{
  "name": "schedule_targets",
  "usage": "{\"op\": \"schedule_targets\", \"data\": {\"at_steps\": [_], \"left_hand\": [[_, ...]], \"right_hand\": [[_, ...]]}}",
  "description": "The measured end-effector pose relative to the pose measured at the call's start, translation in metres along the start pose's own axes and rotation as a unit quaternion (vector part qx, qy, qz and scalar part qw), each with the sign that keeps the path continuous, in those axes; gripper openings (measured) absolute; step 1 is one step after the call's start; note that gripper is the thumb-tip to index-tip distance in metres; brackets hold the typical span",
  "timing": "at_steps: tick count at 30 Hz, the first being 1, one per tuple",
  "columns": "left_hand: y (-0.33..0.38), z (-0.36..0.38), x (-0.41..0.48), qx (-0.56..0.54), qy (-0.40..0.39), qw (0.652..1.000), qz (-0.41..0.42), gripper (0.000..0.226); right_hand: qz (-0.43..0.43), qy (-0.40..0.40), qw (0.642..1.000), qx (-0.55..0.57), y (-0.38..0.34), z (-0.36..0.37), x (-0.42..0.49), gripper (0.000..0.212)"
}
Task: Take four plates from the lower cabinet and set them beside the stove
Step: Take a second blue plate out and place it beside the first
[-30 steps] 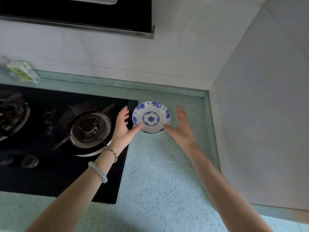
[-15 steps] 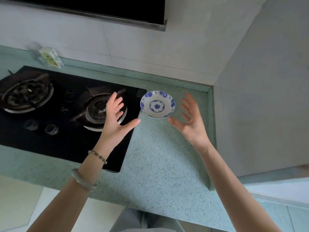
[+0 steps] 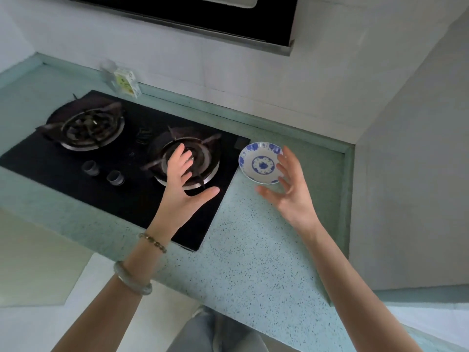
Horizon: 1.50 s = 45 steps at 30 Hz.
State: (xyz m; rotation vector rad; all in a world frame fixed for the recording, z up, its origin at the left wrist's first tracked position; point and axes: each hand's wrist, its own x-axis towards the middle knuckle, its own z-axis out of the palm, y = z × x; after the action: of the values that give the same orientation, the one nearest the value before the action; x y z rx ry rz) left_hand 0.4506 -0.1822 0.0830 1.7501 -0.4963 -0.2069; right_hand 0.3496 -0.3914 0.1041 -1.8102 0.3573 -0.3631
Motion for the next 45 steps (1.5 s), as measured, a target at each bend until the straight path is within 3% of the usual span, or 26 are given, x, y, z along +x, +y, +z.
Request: {"op": "schedule_targets", "data": {"at_steps": [11,19,32,45], "left_hand": [[-0.021,-0.149,-0.109,0.026,0.238,0.97,-0.035,0.105],[-0.028,-0.282,-0.241,0.061,0.359,0.931,-0.037,0.104],[-0.061,-0.454,-0.434,0.062,0.44,0.892,-0.08,0.108],[-0.113,-0.597,-0.481,0.055,0.512,0.85,-0.115,0.106]], "right_hand": [[-0.042,-0.199,0.979,0.018,-0.052,0.155,0.001,0.093],[-0.086,-0.335,0.938,0.041,-0.112,0.313,-0.075,0.092],[-0.107,-0.435,0.893,0.041,-0.166,0.536,-0.236,0.091],[-0.121,-0.504,0.854,0.047,-0.195,0.734,-0.267,0.094]]}}
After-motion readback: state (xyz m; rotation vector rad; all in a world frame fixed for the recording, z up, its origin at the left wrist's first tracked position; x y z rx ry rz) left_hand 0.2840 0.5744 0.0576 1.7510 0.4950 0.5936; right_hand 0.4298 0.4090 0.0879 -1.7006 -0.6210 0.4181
